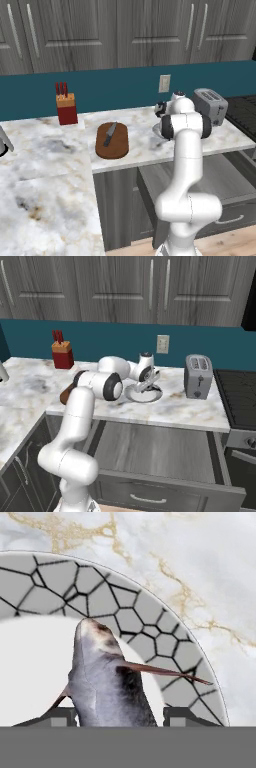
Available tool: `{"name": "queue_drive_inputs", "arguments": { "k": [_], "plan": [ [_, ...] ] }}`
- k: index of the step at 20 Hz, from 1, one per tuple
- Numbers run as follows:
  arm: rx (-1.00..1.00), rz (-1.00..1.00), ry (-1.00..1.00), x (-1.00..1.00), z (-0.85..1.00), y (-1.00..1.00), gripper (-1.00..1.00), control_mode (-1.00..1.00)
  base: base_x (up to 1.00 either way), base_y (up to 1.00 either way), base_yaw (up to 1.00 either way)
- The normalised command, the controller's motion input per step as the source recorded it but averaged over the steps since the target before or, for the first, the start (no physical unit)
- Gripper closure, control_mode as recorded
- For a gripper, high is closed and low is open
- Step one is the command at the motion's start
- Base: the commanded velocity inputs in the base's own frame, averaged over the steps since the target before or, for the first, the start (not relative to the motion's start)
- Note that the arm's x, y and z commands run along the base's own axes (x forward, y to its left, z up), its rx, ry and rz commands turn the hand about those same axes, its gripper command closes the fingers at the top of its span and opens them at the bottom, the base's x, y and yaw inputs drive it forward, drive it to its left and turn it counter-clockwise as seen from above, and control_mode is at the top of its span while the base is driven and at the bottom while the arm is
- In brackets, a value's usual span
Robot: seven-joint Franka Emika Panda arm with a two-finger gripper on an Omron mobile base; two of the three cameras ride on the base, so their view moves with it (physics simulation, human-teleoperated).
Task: Pick up the knife from the drawer and place it on the cutting board. Then place the meat from the plate to the cutting board.
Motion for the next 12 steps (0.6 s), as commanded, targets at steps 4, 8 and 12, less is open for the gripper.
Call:
{"name": "queue_drive_inputs", "arguments": {
  "k": [4,8,12],
  "plan": [
    [0.0,0.02,0.0,-0.01,-0.06,0.0,1.0,-1.0,0.0,0.0,0.0],
    [0.0,0.0,-0.03,-0.29,0.17,0.05,1.0,-1.0,0.0,0.0,0.0],
    [-0.01,0.0,-0.04,-0.41,0.44,0.26,1.0,-1.0,0.0,0.0,0.0]
  ]
}}
